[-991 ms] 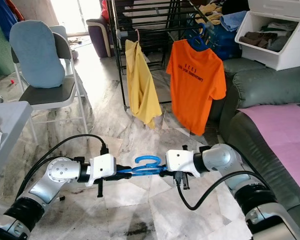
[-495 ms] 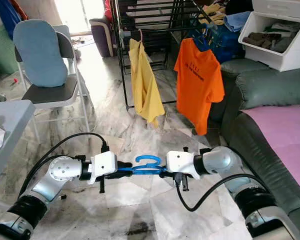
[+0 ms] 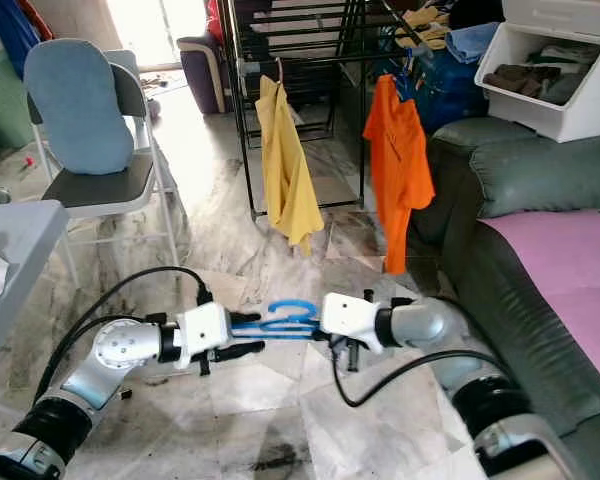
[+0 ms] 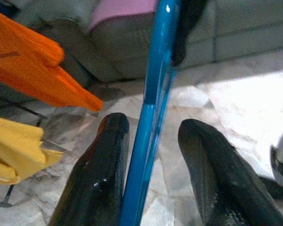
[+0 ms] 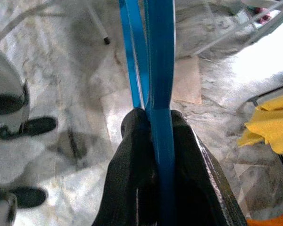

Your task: Hang hanger

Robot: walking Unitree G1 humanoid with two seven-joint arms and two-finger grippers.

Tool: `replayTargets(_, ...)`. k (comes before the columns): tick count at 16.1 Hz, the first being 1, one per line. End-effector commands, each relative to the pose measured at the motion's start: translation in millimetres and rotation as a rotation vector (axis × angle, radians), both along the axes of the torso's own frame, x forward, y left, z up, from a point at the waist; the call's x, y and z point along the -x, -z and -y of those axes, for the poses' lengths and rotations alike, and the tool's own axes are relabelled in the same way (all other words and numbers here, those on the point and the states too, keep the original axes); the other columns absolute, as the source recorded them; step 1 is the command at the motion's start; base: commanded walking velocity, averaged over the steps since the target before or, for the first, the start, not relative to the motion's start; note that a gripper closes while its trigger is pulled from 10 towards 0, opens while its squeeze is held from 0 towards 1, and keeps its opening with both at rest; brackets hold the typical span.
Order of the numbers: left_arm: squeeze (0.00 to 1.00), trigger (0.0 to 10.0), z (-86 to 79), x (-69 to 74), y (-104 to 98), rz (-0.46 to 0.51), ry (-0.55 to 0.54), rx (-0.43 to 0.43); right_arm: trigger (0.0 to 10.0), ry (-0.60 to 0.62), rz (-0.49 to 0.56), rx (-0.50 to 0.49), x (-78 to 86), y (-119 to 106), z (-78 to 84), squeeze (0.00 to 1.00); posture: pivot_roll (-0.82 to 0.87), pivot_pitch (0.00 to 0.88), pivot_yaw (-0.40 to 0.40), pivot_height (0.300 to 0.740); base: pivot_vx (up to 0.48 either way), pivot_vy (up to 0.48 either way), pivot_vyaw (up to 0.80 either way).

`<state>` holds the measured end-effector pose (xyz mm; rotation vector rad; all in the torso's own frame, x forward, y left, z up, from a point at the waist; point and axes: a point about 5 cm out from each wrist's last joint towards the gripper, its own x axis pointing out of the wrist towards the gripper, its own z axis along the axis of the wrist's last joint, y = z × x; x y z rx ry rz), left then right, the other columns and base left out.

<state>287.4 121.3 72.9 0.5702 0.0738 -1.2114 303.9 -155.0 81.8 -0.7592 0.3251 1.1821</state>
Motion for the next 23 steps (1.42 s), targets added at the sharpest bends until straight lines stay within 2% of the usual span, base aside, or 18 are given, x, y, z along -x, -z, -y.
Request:
replayTargets(1, 1.00, 10.0, -3.0, 6.2, 3.8, -0.019, 0.009, 0.004, 0.0, 0.140, 0.021, -0.046, -6.0, -4.4, 10.8, 0.00, -0.13, 0.000, 0.028, 0.740, 0.000, 0.000, 0.00)
replayTargets(2, 1.00, 10.0, -4.2, 10.1, 6.9, -0.025, 0.016, -0.002, 0.0, 0.166, 0.012, -0.061, -4.5, -1.8, 10.1, 0.00, -0.13, 0.000, 0.030, 0.740, 0.000, 0.000, 0.00)
replayTargets(4, 1.00, 10.0, -4.0, 13.8, 11.0, 0.071, -0.016, -0.024, 0.0, 0.212, -0.013, -0.086, 2.2, 6.5, 6.2, 0.00, -0.13, 0.000, 0.036, 0.740, 0.000, 0.000, 0.00)
replayTargets(7, 1.00, 10.0, -4.1, 8.4, 4.9, 0.169, -0.088, 0.015, 0.0, 0.242, -0.055, -0.119, 13.2, 12.9, -3.0, 0.00, -0.14, 0.000, 0.038, 0.740, 0.000, 0.000, 0.00)
replayTargets(12, 1.00, 10.0, -8.7, -4.4, -8.0, 0.289, -0.121, 0.000, 0.0, 0.238, -0.116, -0.094, 24.2, 22.7, -4.8, 0.00, -0.14, 0.000, 0.035, 0.740, 0.000, 0.000, 0.00)
replayTargets(13, 1.00, 10.0, -11.6, -13.1, -13.0, 0.319, -0.198, 0.015, 0.0, 0.337, -0.126, -0.074, 21.9, 27.1, -1.5, 0.00, -0.14, 0.000, 0.034, 0.740, 0.000, 0.000, 0.00)
replayTargets(14, 1.00, 10.0, -14.2, -15.5, -11.9, 0.286, -0.267, 0.047, 0.0, 0.411, -0.128, -0.094, 18.0, 27.5, 0.5, 0.00, -0.15, 0.000, 0.036, 0.740, 0.000, 0.000, 0.00)
replayTargets(15, 1.00, 10.0, -18.7, -16.8, -7.7, 0.206, -0.387, 0.121, 0.0, 0.552, -0.124, -0.158, 11.0, 26.4, 3.2, 0.00, -0.15, 0.000, 0.038, 0.740, 0.000, 0.000, 0.00)
replayTargets(18, 1.00, 10.0, -31.5, -8.5, 7.8, 0.026, -0.721, 0.348, 0.0, 0.862, -0.085, -0.364, 8.6, 20.5, 5.9, 0.00, -0.15, 0.000, 0.044, 0.740, 0.000, 0.000, 0.00)
replayTargets(20, 1.00, 10.0, -39.2, -2.4, 15.2, -0.009, -0.874, 0.422, 0.0, 0.980, -0.061, -0.433, 13.3, 19.9, 8.3, 0.00, -0.15, 0.000, 0.046, 0.740, 0.000, 0.000, 0.00)
replayTargets(21, 0.19, 10.0, -41.2, -0.6, 18.1, -0.029, -0.913, 0.444, 0.0, 1.018, -0.059, -0.456, 15.0, 20.1, 9.5, 0.00, -0.15, 0.000, 0.047, 0.740, 0.000, 0.000, 0.00)
replayTargets(22, 0.00, 10.0, -43.5, 1.2, 21.0, -0.055, -0.961, 0.470, 0.0, 1.067, -0.057, -0.476, 17.0, 19.9, 11.0, 0.00, -0.15, 0.000, 0.047, 0.740, 0.000, 0.000, 0.00)
replayTargets(23, 0.00, 10.0, -45.7, 1.7, 20.9, -0.060, -0.995, 0.493, 4.2, 1.114, -0.050, -0.498, 18.6, 19.5, 13.1, 0.00, -0.15, 0.000, 0.047, 0.740, 0.000, 0.000, 0.00)
